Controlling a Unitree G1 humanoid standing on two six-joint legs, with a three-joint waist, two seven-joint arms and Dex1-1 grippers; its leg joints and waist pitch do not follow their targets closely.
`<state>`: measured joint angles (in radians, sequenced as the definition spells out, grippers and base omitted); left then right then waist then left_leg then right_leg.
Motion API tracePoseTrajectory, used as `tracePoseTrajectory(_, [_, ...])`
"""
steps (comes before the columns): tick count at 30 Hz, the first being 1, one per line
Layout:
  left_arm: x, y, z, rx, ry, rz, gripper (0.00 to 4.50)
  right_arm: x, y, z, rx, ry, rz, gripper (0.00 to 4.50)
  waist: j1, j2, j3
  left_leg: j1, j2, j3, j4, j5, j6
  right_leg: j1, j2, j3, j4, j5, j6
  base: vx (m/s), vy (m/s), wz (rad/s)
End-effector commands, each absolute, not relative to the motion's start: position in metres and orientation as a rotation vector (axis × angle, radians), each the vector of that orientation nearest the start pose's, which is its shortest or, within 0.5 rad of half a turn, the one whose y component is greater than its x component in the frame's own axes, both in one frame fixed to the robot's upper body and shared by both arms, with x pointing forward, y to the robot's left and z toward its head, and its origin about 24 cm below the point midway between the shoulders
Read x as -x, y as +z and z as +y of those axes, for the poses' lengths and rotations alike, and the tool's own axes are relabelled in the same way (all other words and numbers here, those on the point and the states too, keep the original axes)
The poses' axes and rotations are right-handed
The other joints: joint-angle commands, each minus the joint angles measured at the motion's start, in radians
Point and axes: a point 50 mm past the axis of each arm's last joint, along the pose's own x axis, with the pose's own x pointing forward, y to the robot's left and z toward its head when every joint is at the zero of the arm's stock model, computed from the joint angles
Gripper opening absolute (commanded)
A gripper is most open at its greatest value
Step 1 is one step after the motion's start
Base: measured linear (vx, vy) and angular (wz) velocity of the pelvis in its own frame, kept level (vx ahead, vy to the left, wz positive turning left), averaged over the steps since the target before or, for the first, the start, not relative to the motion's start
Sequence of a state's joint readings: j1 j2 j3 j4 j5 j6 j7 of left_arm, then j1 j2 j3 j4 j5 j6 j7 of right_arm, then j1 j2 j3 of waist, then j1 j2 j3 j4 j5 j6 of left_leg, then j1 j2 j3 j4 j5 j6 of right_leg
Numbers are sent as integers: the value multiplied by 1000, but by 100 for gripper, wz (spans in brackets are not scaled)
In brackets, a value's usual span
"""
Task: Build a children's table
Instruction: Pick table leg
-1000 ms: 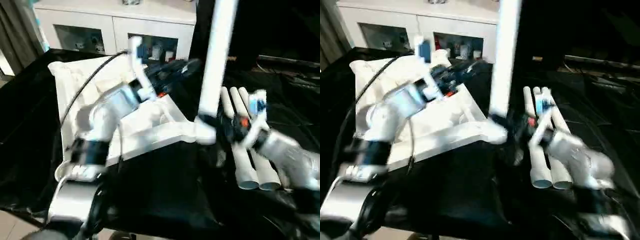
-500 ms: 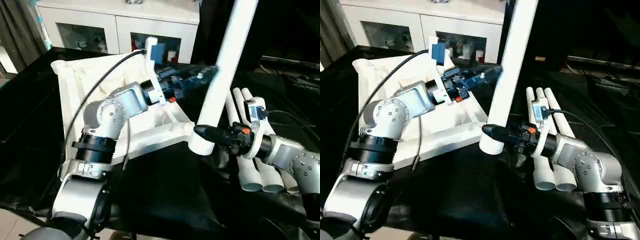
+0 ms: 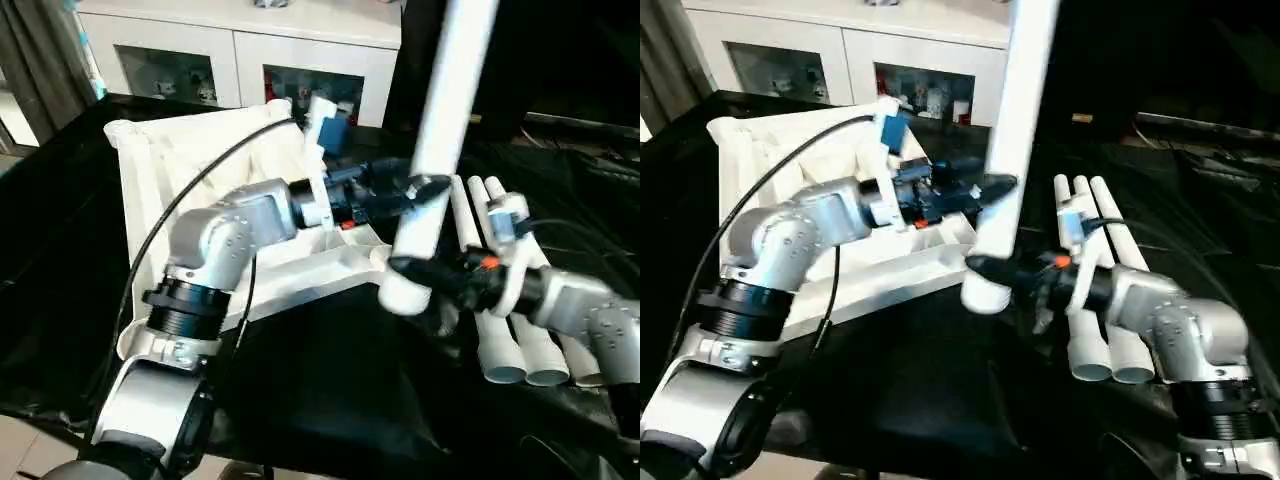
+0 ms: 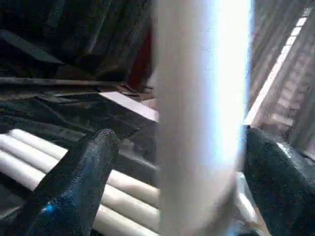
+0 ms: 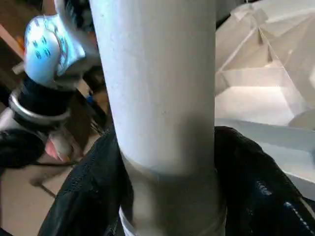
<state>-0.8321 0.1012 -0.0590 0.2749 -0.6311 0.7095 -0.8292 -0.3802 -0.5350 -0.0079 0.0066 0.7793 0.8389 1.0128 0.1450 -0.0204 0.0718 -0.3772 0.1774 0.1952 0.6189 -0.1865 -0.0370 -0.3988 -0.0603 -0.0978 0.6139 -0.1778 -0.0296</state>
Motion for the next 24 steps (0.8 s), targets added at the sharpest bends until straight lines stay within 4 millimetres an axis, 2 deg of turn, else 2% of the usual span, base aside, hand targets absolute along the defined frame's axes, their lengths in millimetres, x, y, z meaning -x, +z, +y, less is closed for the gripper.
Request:
tracePoseTrajectory(1, [-336,191,38,395,-1305,97,401,-275,121,-171,-364,1223,349,236,3,-1,-85,13,56,-33,-65,-115,24,60,-103,59,-91,-299,-112,0,0,0])
tracePoseTrajectory(2, [-336,191,38,395,-1305,97,401,-275,121,-171,-364,1223,349,236,4,-3,-85,14,56,-33,-64,-115,26,59,-102,59,-92,-298,-113,0,0,0])
tracePoseTrajectory(3, [-339,194,40,440,-1294,86,394,-275,119,-171,-364,1216,349,236,4,1,-86,14,57,-34,-65,-113,27,59,-102,59,-89,-284,-122,0,0,0])
tracePoseTrajectory(4, [-340,195,41,450,-1292,84,391,-274,119,-171,-363,1214,350,236,5,-2,-87,14,57,-34,-64,-113,27,61,-103,59,-87,-272,-129,0,0,0])
tracePoseTrajectory(5, [-340,195,42,463,-1290,82,381,-274,118,-171,-361,1212,350,236,5,2,-87,13,58,-35,-64,-113,28,61,-104,59,-86,-267,-134,0,0,0])
tracePoseTrajectory(7, [-340,196,44,485,-1295,81,354,-273,117,-170,-357,1212,351,236,5,2,-87,14,58,-35,-64,-118,30,62,-103,58,-86,-257,-146,0,0,0])
tracePoseTrajectory(8, [-340,195,44,498,-1295,84,354,-273,117,-169,-359,1212,348,236,5,2,-87,13,58,-35,-64,-118,30,62,-103,58,-86,-256,-147,0,0,0])
tracePoseTrajectory(9, [-340,195,44,500,-1295,86,349,-273,117,-169,-360,1212,348,236,6,7,-87,14,58,-36,-63,-124,32,61,-104,58,-87,-256,-151,0,0,0])
tracePoseTrajectory(11, [-339,193,45,507,-1291,98,345,-272,117,-168,-364,1214,343,236,6,9,-88,14,57,-36,-63,-126,33,63,-103,58,-86,-248,-156,0,0,0])
tracePoseTrajectory(12, [-338,190,44,499,-1299,117,320,-273,116,-168,-367,1209,341,236,8,16,-87,14,57,-37,-63,-128,35,62,-103,57,-86,-255,-157,0,0,0])
tracePoseTrajectory(16, [-335,188,42,496,-1320,140,301,-274,115,-167,-368,1205,336,236,8,16,-87,14,57,-36,-63,-129,37,62,-103,57,-89,-274,-153,0,0,0])
tracePoseTrajectory(21, [-332,186,39,502,-1328,155,256,-275,116,-166,-365,1209,331,236,9,16,-89,14,58,-36,-64,-127,36,61,-103,57,-90,-297,-139,0,0,0])
tracePoseTrajectory(22, [-331,185,38,501,-1331,158,242,-275,115,-166,-362,1209,333,236,8,11,-89,13,58,-36,-64,-126,38,61,-103,56,-91,-298,-136,0,0,0])
tracePoseTrajectory(24, [-330,184,37,507,-1330,162,225,-276,114,-166,-359,1209,336,236,8,11,-89,13,58,-35,-63,-122,39,60,-103,57,-90,-297,-135,0,0,0])
